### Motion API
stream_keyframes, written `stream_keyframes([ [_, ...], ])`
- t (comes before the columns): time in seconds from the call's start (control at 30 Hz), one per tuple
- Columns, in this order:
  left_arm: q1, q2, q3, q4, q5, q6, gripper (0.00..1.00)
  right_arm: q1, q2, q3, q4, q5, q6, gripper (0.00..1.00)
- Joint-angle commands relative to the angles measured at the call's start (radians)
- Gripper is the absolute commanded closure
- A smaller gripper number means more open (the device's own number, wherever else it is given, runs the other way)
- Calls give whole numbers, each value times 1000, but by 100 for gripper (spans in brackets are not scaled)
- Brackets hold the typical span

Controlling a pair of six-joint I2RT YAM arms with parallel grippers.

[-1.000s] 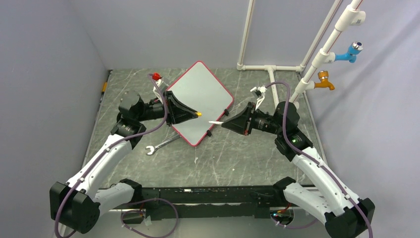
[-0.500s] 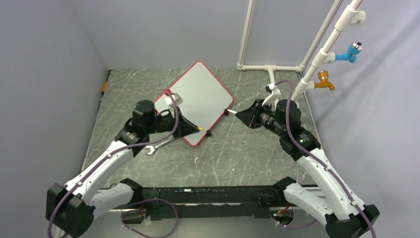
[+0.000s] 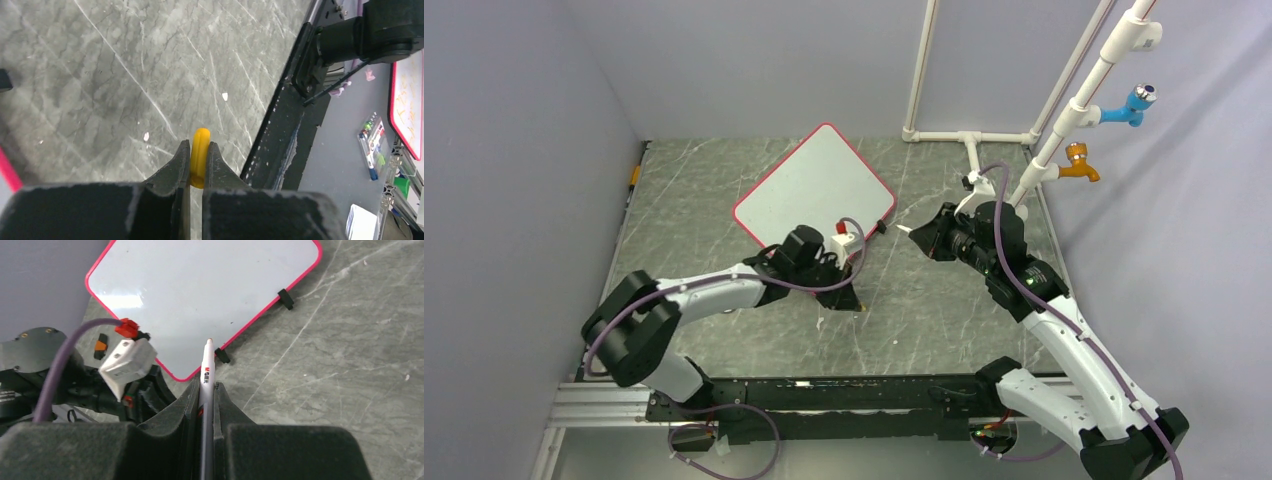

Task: Write a sentence on the whiteboard
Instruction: Pick up the pen cap from the center of the board.

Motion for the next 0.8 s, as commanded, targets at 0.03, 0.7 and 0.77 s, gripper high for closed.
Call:
stream_keyframes([
  [0.03,-49,129,83,131,-52,-25,100,2,-9,45,-14,43,0,100],
  [0.7,-72,263,15,213,-144,-58,82,1,1,31,-23,62,-10,100],
  [0.77,-71,261,7,218,-147,-59,79,1,0,30,-23,63,-10,100],
])
